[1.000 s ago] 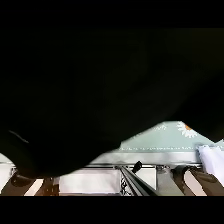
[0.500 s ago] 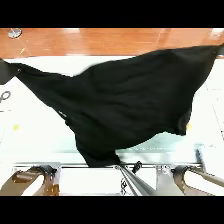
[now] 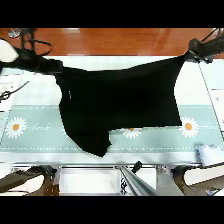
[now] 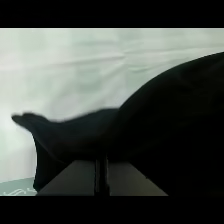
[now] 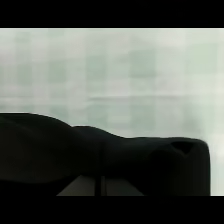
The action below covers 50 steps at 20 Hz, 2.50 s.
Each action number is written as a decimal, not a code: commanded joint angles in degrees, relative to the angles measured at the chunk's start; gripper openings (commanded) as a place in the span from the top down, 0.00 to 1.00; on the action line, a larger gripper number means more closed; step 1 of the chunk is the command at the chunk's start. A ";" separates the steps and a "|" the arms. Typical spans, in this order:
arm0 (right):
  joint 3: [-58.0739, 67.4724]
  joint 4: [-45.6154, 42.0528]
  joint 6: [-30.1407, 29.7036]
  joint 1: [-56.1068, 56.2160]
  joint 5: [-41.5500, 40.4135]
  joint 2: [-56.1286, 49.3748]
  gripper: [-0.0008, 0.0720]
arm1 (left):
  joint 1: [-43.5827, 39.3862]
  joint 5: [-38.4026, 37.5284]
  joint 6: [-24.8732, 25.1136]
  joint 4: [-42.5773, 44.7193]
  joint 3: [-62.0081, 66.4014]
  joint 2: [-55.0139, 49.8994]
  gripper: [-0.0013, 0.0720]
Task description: Fold the shirts.
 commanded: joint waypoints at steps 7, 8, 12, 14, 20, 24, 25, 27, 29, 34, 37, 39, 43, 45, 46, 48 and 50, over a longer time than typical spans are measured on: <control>0.02 -0.17 -1.33 -0.20 1.14 -6.47 0.84 | 0.52 -3.93 -1.95 -0.57 1.53 -10.45 0.84; 0.02 0.02 -1.88 -0.44 3.58 -5.60 0.46 | 1.03 -5.95 -1.38 -0.57 3.08 -10.34 0.63; 0.00 -12.28 -4.92 -1.53 15.78 -0.66 0.27 | 4.81 -18.23 -1.11 -0.37 6.78 -9.11 0.15; 0.00 -18.58 -3.93 -3.43 16.85 1.92 0.27 | 6.97 -21.68 -0.11 -0.46 4.22 -6.36 0.15; -14.32 -9.86 -7.19 -14.12 14.10 9.51 0.23 | 16.61 -16.83 6.49 -12.22 -27.93 10.73 0.16; -25.46 -6.14 -8.74 -18.36 10.14 13.44 0.23 | 27.06 -13.99 13.66 -24.02 -47.19 19.52 0.17; -26.56 -6.16 -8.83 -18.45 9.49 13.70 0.23 | 29.09 -14.03 15.06 -24.90 -49.81 19.91 0.17; -27.08 -5.84 -9.18 -18.32 8.35 13.68 0.24 | 30.88 -13.51 16.74 -26.32 -52.85 19.76 0.17; -27.08 -4.48 -9.66 -18.32 7.58 13.68 0.24 | 30.51 -10.64 16.87 -27.74 -54.16 19.34 0.17; -27.08 -4.17 -9.66 -18.32 8.22 13.68 0.24 | 24.35 -1.66 16.87 -35.21 -54.80 14.16 0.18; -27.08 -4.02 -9.68 -18.32 8.57 13.68 0.24 | 18.16 4.76 16.87 -41.62 -54.75 8.39 0.20; -27.08 -6.69 -9.86 -18.32 9.35 13.68 0.24 | 15.28 6.95 16.83 -43.69 -54.73 4.74 0.80; -30.95 -11.21 -10.40 -20.00 9.11 13.73 0.22 | 16.57 6.32 17.25 -43.45 -54.71 4.26 0.95; -37.20 -9.01 -11.45 -22.03 9.31 13.73 0.16 | 17.53 4.87 19.32 -43.45 -54.71 4.96 0.95; -40.98 -7.52 -12.57 -22.99 9.18 13.73 0.16 | 17.81 4.46 19.80 -43.45 -54.71 5.22 0.95; -47.43 -6.99 -14.49 -23.67 6.91 13.73 0.16 | 17.92 4.09 19.87 -43.47 -54.71 5.46 0.95; -51.58 -5.46 -15.47 -23.39 2.43 13.73 0.16 | 17.92 4.11 19.87 -43.47 -54.71 5.46 0.95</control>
